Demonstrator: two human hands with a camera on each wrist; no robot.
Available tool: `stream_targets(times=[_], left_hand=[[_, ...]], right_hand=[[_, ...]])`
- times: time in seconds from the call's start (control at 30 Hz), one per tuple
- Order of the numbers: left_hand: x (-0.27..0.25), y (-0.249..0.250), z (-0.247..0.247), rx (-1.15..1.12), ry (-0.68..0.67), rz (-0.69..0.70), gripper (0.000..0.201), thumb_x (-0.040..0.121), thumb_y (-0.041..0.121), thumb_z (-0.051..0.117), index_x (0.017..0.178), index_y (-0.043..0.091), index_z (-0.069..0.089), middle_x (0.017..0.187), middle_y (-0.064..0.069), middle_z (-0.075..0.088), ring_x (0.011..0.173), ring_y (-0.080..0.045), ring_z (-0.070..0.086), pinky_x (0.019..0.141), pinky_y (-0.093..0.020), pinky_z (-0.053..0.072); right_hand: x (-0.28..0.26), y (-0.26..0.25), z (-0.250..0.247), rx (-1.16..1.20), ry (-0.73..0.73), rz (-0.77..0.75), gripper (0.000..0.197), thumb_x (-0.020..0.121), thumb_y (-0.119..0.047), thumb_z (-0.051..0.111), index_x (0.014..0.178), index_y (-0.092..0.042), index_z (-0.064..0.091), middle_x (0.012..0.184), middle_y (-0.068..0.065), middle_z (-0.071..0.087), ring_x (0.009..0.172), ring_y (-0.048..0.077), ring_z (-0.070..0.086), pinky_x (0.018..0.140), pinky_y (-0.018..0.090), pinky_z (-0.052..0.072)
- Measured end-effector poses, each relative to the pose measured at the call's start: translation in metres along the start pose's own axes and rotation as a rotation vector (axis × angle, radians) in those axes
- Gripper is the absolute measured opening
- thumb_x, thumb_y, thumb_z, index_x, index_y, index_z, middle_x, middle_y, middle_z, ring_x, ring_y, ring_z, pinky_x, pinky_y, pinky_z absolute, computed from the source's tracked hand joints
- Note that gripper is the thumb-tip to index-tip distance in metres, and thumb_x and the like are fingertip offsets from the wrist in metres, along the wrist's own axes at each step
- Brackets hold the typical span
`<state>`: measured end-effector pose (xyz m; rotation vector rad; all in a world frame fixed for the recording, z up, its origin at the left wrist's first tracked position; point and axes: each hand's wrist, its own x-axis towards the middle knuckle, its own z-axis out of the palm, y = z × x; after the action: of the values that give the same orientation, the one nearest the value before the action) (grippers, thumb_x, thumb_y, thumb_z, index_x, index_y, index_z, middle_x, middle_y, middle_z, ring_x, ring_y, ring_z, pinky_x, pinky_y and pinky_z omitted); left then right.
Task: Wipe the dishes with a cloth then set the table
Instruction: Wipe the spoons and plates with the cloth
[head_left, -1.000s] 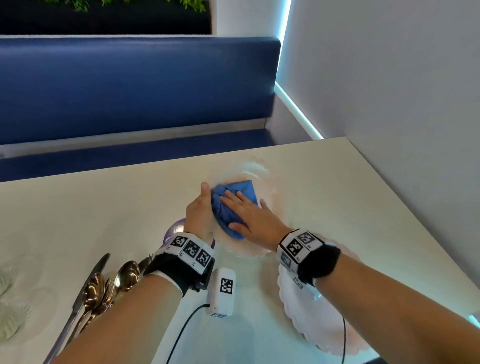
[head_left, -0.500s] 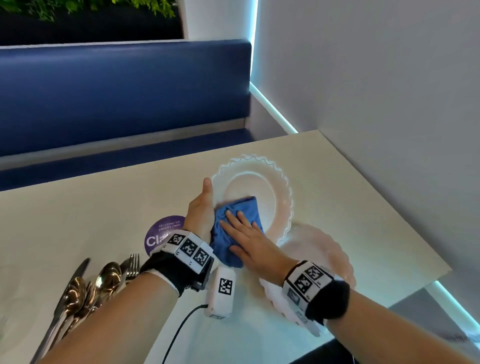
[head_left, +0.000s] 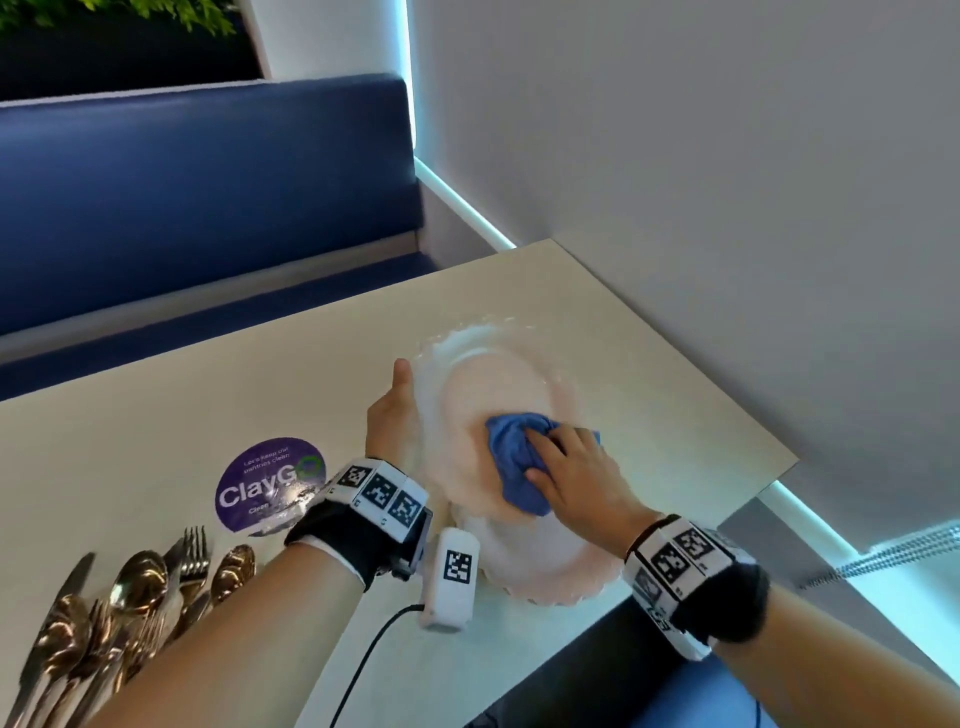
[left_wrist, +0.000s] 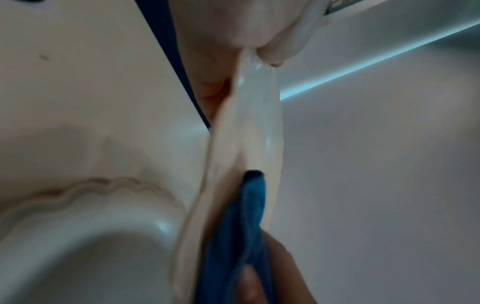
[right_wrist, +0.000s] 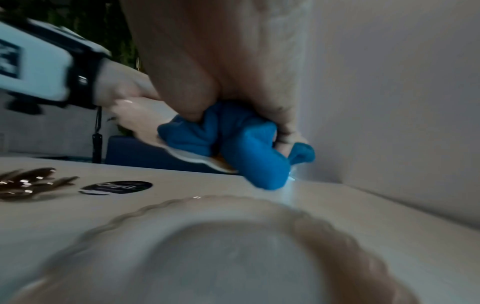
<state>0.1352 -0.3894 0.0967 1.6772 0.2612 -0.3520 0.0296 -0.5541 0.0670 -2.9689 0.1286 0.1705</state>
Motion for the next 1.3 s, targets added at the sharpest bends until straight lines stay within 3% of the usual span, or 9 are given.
stream_targets(times=[0.17, 0.43, 0.57, 0.73, 0.87, 1.0, 1.1, 1.2, 1.3], left_hand=[[-0.004, -0.017, 0.029, 0.08, -0.046, 0.007, 0.046, 0.096, 0.051, 0.032, 0.074, 0.013, 0.045, 0.063, 0.001, 0.034, 0.056, -0.015, 0.031, 0.04, -0.017, 0.028], [0.011, -0.07, 0.035, 0.104, -0.144, 0.0, 0.05, 0.096, 0.048, 0.034, 0.107, 0.011, 0.065, 0.109, -0.008, 0.064, 0.1, -0.026, 0.059, 0.098, -0.037, 0.045], [0.007, -0.078, 0.039, 0.198, -0.167, 0.023, 0.046, 0.097, 0.045, 0.034, 0.125, 0.017, 0.057, 0.119, 0.001, 0.058, 0.111, -0.021, 0.055, 0.099, -0.03, 0.039], [0.009, -0.091, 0.035, 0.668, -0.123, 0.185, 0.048, 0.093, 0.043, 0.044, 0.133, 0.016, 0.041, 0.126, -0.011, 0.052, 0.118, -0.032, 0.044, 0.099, -0.039, 0.038], [-0.002, -0.065, 0.028, 0.581, -0.081, 0.501, 0.023, 0.094, 0.021, 0.048, 0.109, 0.008, 0.058, 0.109, -0.011, 0.054, 0.1, -0.026, 0.051, 0.087, -0.033, 0.041], [-0.016, -0.027, 0.021, 0.229, -0.323, 0.087, 0.041, 0.097, 0.035, 0.038, 0.103, 0.004, 0.065, 0.099, -0.014, 0.069, 0.09, -0.031, 0.066, 0.071, -0.037, 0.056], [-0.015, -0.017, -0.001, 0.089, -0.404, -0.119, 0.052, 0.094, 0.05, 0.037, 0.106, 0.007, 0.064, 0.098, -0.013, 0.069, 0.086, -0.028, 0.067, 0.064, -0.032, 0.057], [-0.007, -0.028, -0.033, -0.001, -0.297, -0.14, 0.04, 0.091, 0.035, 0.054, 0.11, 0.001, 0.061, 0.104, -0.019, 0.067, 0.085, -0.027, 0.064, 0.063, -0.032, 0.056], [-0.006, -0.044, -0.073, -0.076, -0.165, -0.125, 0.021, 0.089, 0.01, 0.058, 0.108, 0.001, 0.058, 0.101, -0.017, 0.062, 0.081, -0.024, 0.059, 0.064, -0.031, 0.05]], right_hand=[[-0.026, -0.024, 0.017, 0.292, -0.156, -0.154, 0.035, 0.096, -0.02, 0.045, 0.127, -0.005, 0.051, 0.118, 0.019, 0.05, 0.106, 0.033, 0.049, 0.093, 0.036, 0.038], [-0.018, 0.022, -0.028, 0.56, 0.049, 0.083, 0.029, 0.095, -0.022, 0.051, 0.119, -0.008, 0.059, 0.107, 0.011, 0.066, 0.095, 0.026, 0.06, 0.072, 0.02, 0.038], [-0.008, 0.029, -0.04, 0.674, 0.128, 0.221, 0.024, 0.097, -0.021, 0.046, 0.114, -0.011, 0.06, 0.094, 0.002, 0.062, 0.083, 0.017, 0.054, 0.057, 0.012, 0.037], [0.0, 0.018, -0.034, 0.764, 0.081, 0.307, 0.032, 0.094, -0.026, 0.051, 0.123, -0.012, 0.052, 0.1, 0.005, 0.06, 0.088, 0.02, 0.055, 0.072, 0.026, 0.041], [0.008, 0.004, -0.028, 0.739, 0.023, 0.382, 0.036, 0.085, -0.035, 0.061, 0.112, -0.018, 0.046, 0.103, 0.005, 0.06, 0.086, 0.023, 0.058, 0.075, 0.035, 0.049], [0.012, -0.023, -0.027, 0.54, -0.049, 0.334, 0.044, 0.065, -0.069, 0.05, 0.101, -0.048, 0.038, 0.102, -0.011, 0.064, 0.085, 0.018, 0.064, 0.075, 0.038, 0.054], [0.01, -0.058, -0.034, 0.804, -0.097, 0.23, 0.078, 0.083, -0.033, 0.068, 0.143, -0.031, 0.018, 0.124, -0.005, 0.056, 0.1, 0.013, 0.056, 0.076, 0.01, 0.042], [0.006, -0.085, -0.027, 1.153, -0.176, 0.085, 0.098, 0.083, -0.001, 0.065, 0.149, -0.025, -0.003, 0.131, 0.004, 0.055, 0.119, 0.015, 0.053, 0.096, 0.023, 0.04], [0.008, -0.104, -0.021, 1.19, -0.242, 0.021, 0.084, 0.085, 0.001, 0.063, 0.147, -0.029, 0.014, 0.124, 0.002, 0.058, 0.116, 0.013, 0.056, 0.101, 0.028, 0.043]])
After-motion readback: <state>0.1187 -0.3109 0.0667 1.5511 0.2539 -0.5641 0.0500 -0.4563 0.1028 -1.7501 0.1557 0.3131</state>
